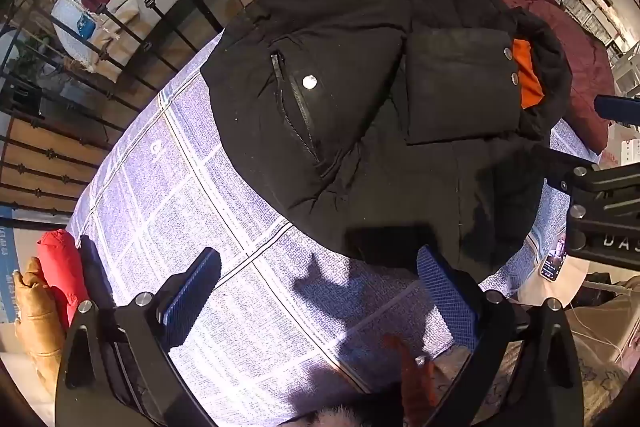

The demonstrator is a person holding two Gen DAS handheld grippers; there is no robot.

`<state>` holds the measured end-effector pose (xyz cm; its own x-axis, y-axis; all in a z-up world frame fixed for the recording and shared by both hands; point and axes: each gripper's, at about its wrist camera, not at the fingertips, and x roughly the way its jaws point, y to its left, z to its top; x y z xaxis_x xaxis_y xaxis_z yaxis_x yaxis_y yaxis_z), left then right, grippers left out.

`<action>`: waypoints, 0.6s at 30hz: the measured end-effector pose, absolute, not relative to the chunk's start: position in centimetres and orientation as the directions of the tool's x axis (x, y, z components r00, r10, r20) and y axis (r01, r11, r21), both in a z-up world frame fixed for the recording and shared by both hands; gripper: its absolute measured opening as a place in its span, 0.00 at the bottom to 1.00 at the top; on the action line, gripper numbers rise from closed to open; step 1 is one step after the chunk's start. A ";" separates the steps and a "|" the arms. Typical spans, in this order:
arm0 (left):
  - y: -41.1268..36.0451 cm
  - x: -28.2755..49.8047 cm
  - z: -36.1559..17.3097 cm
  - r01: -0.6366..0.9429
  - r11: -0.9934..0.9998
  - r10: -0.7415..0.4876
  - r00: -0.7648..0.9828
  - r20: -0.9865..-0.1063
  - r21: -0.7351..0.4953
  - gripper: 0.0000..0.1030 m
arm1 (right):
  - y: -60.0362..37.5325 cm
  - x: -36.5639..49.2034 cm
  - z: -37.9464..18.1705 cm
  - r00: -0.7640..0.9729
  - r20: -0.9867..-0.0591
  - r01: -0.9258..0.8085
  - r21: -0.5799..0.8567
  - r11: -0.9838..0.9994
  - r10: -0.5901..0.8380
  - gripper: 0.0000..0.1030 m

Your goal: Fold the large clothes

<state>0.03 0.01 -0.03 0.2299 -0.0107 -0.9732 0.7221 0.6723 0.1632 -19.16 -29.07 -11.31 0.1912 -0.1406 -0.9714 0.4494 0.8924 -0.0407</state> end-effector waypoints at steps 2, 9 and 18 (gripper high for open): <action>0.0 0.0 0.0 0.723 0.671 -0.013 0.231 -0.973 0.163 0.94 | -29.1 -19.1 -11.4 0.181 -0.974 0.444 -0.042 0.895 -0.136 0.91; -0.9 -0.8 -0.3 0.728 0.665 -0.011 0.236 -0.972 0.169 0.94 | -28.9 -19.1 -11.3 0.183 -0.974 0.448 -0.041 0.893 -0.137 0.91; -0.3 0.3 -0.2 0.725 0.673 -0.015 0.209 -0.978 0.145 0.94 | -28.9 -19.0 -11.5 0.182 -0.975 0.443 -0.034 0.896 -0.127 0.91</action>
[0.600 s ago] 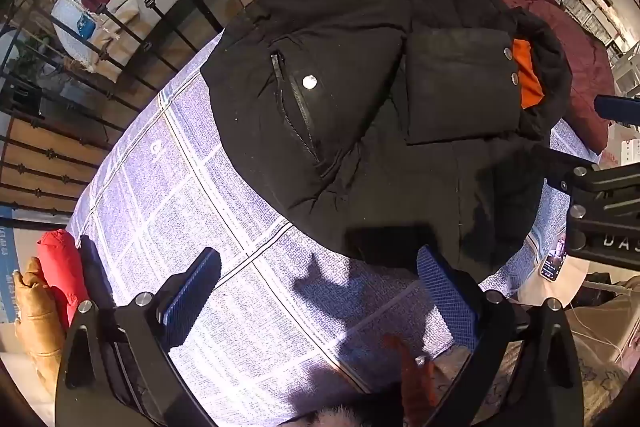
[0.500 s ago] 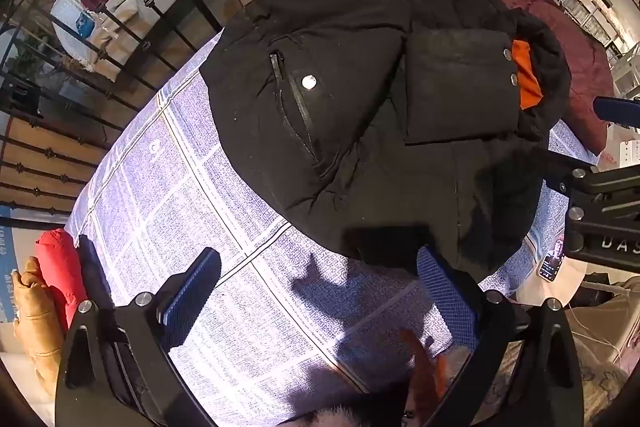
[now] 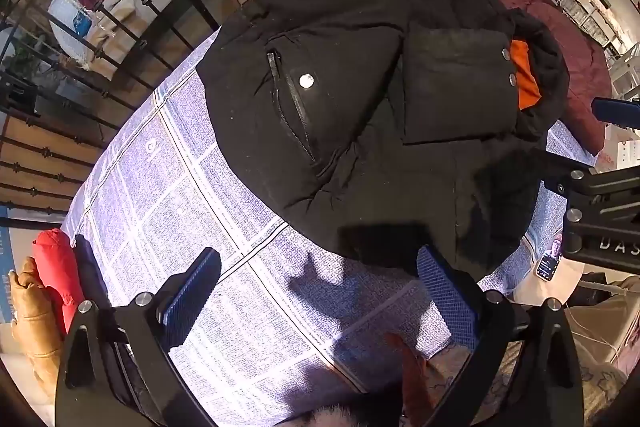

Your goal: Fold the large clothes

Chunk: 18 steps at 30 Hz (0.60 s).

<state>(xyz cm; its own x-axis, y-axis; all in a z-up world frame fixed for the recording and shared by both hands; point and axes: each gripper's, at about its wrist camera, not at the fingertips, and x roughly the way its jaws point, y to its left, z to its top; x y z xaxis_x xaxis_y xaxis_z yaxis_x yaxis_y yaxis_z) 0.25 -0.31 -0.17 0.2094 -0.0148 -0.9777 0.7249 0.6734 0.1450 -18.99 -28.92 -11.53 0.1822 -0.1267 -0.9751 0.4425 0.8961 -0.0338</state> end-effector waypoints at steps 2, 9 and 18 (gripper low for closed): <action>-0.3 0.2 -0.2 0.725 0.673 -0.016 0.208 -0.978 0.144 0.94 | -28.9 -19.0 -11.5 0.182 -0.975 0.440 -0.033 0.897 -0.125 0.91; -0.3 0.2 -0.3 0.725 0.674 -0.014 0.207 -0.978 0.144 0.94 | -28.9 -18.9 -11.6 0.177 -0.976 0.435 -0.037 0.900 -0.126 0.91; -0.3 0.1 -0.5 0.728 0.670 -0.013 0.209 -0.978 0.147 0.94 | -28.7 -18.8 -11.6 0.171 -0.976 0.429 -0.051 0.902 -0.137 0.91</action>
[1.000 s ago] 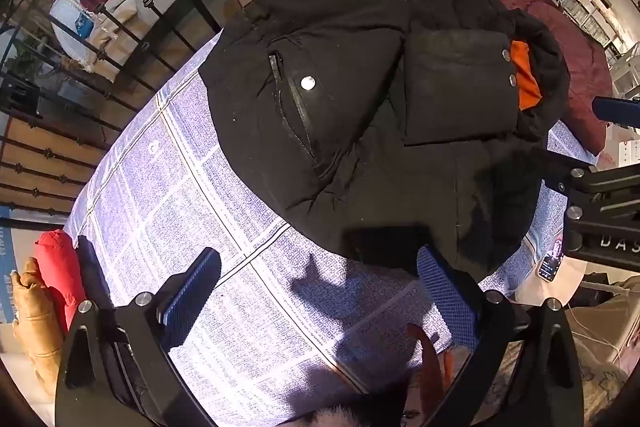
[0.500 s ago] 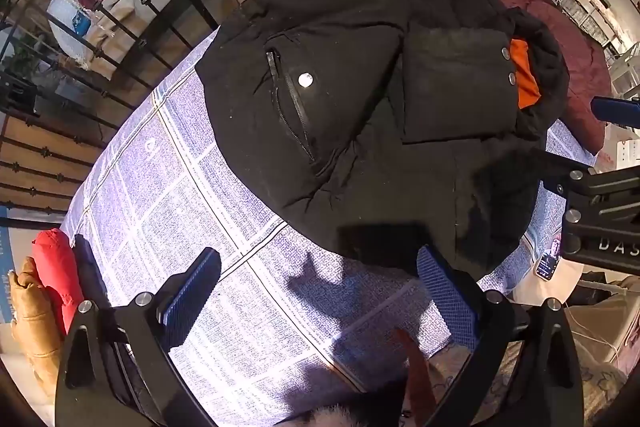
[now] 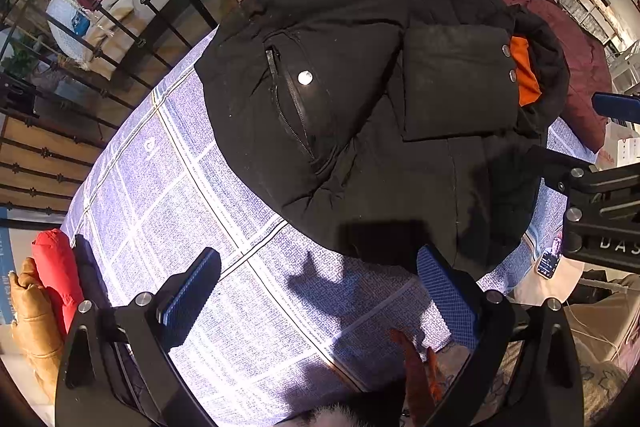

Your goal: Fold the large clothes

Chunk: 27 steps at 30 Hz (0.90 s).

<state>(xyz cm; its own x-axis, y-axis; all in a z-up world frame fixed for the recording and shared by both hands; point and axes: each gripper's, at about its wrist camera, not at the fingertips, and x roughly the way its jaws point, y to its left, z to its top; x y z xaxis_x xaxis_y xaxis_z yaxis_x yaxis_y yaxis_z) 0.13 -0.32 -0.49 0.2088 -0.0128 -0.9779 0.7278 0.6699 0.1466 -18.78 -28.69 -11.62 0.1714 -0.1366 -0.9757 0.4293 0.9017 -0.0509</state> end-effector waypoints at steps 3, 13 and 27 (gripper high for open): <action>-0.3 0.1 -0.5 0.728 0.670 -0.014 0.209 -0.978 0.146 0.94 | -28.7 -18.8 -11.7 0.172 -0.976 0.430 -0.049 0.901 -0.136 0.91; -0.3 0.1 -0.5 0.727 0.671 -0.016 0.209 -0.978 0.144 0.94 | -28.7 -18.9 -11.7 0.171 -0.976 0.431 -0.049 0.901 -0.135 0.91; -0.2 0.1 -0.4 0.726 0.672 -0.015 0.210 -0.978 0.145 0.94 | -28.7 -19.1 -12.0 0.169 -0.977 0.431 -0.045 0.901 -0.130 0.91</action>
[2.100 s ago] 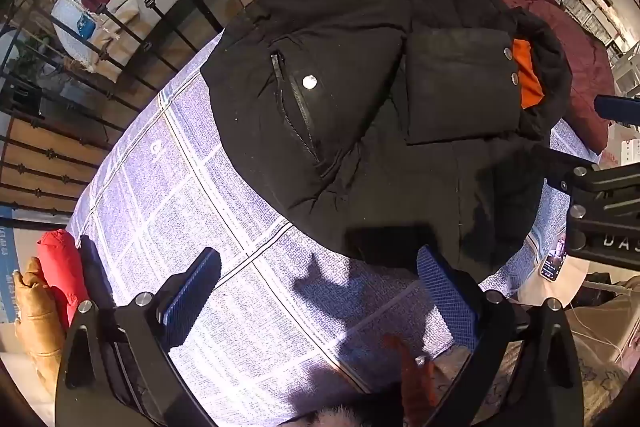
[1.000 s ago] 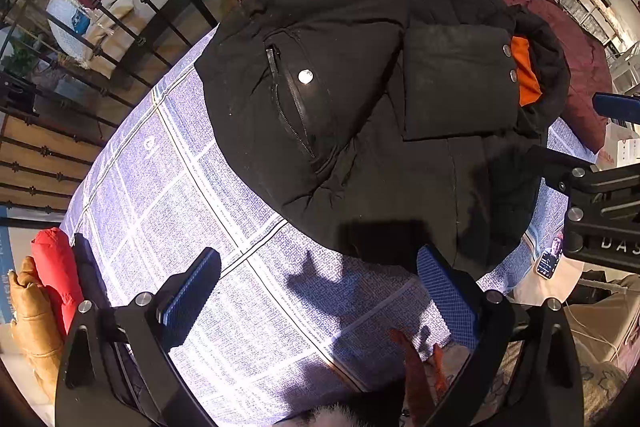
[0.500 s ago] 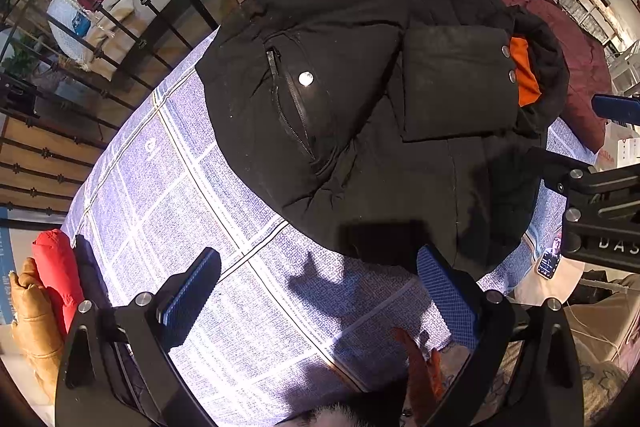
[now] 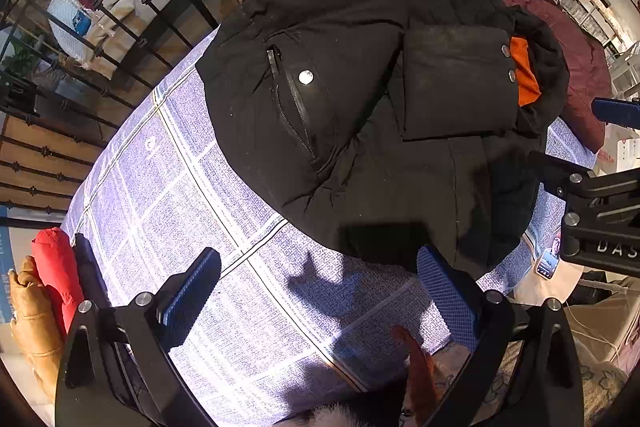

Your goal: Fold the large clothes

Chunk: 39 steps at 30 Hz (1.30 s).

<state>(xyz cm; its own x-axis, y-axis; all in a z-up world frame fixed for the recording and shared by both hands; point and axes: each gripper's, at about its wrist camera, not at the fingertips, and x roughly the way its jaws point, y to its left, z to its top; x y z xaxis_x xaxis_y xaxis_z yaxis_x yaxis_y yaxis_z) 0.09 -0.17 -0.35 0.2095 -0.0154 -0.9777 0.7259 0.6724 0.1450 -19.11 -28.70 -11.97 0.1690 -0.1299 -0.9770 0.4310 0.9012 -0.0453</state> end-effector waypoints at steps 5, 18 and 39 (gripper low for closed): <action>-0.2 0.1 -0.3 0.725 0.673 -0.016 0.210 -0.977 0.145 0.94 | -28.6 -19.3 -12.1 0.165 -0.978 0.430 -0.046 0.902 -0.128 0.91; -0.1 0.1 -0.3 0.725 0.673 -0.016 0.210 -0.978 0.145 0.94 | -28.5 -19.3 -12.1 0.163 -0.978 0.429 -0.047 0.902 -0.129 0.91; -0.1 0.1 -0.4 0.726 0.673 -0.016 0.210 -0.978 0.144 0.94 | -28.4 -19.3 -12.3 0.161 -0.979 0.430 -0.047 0.902 -0.127 0.91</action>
<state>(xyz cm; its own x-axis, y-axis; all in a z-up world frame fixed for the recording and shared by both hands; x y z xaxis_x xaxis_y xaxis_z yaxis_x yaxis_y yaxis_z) 0.07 -0.10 -0.36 0.2096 -0.0163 -0.9776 0.7255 0.6729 0.1444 -19.34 -28.38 -12.29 0.1610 -0.1273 -0.9787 0.4301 0.9016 -0.0466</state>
